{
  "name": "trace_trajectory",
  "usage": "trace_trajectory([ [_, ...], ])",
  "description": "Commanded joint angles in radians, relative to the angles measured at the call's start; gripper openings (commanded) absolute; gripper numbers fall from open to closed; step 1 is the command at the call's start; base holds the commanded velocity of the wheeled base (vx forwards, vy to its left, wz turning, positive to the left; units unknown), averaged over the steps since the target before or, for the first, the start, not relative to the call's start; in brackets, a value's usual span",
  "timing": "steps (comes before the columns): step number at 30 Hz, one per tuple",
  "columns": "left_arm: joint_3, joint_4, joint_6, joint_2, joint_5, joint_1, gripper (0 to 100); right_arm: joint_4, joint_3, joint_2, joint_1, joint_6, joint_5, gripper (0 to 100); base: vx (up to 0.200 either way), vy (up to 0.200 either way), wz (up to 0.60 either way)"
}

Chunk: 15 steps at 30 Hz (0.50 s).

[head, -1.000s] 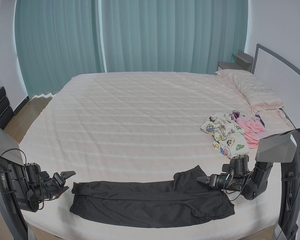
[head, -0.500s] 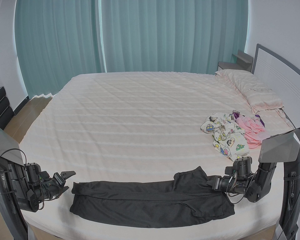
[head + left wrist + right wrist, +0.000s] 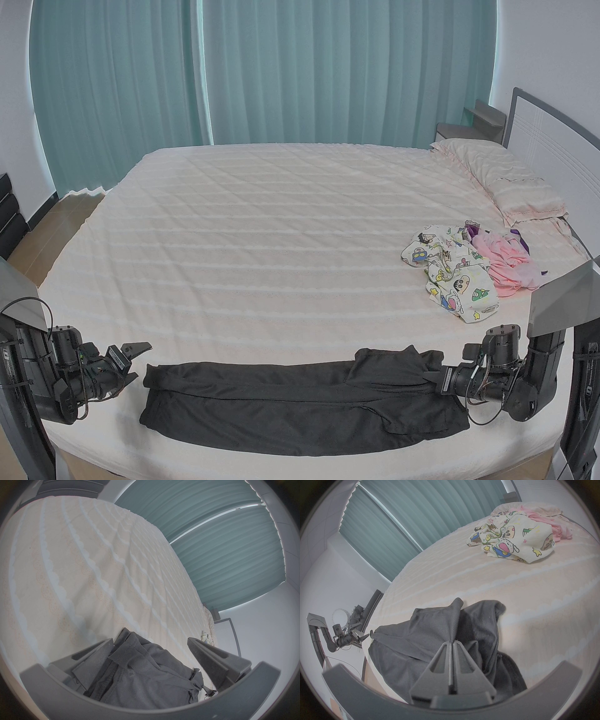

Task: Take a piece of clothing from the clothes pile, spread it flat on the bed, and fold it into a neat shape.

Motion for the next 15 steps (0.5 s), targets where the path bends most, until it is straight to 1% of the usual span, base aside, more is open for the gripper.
trace_trajectory([
  [1,0.000,0.000,0.000,0.002,0.000,-0.001,100,-0.034,0.058,0.020,0.004,0.000,-0.002,0,0.000,0.000,0.00],
  [4,0.000,0.000,0.000,0.002,0.000,0.001,100,-0.070,0.083,0.034,0.006,-0.002,-0.003,0,0.000,0.000,0.00],
  [5,0.000,0.000,0.000,0.002,0.000,0.001,100,-0.109,0.101,0.051,0.007,-0.003,-0.005,0,0.000,0.000,0.00],
  [8,0.000,0.000,0.000,0.002,0.000,0.001,100,-0.162,0.130,0.074,0.007,-0.005,-0.006,0,0.000,0.000,0.00],
  [13,0.000,0.000,0.000,0.002,0.000,0.001,100,-0.162,0.139,0.082,0.007,-0.005,-0.006,0,0.000,0.000,0.00],
  [14,0.000,0.000,0.000,0.002,0.000,0.001,100,-0.162,0.141,0.083,0.007,-0.005,-0.006,100,0.000,0.000,0.00],
  [15,0.000,0.000,0.000,0.002,0.000,0.001,100,-0.164,0.144,0.082,0.007,-0.005,-0.005,100,0.000,0.000,0.00],
])
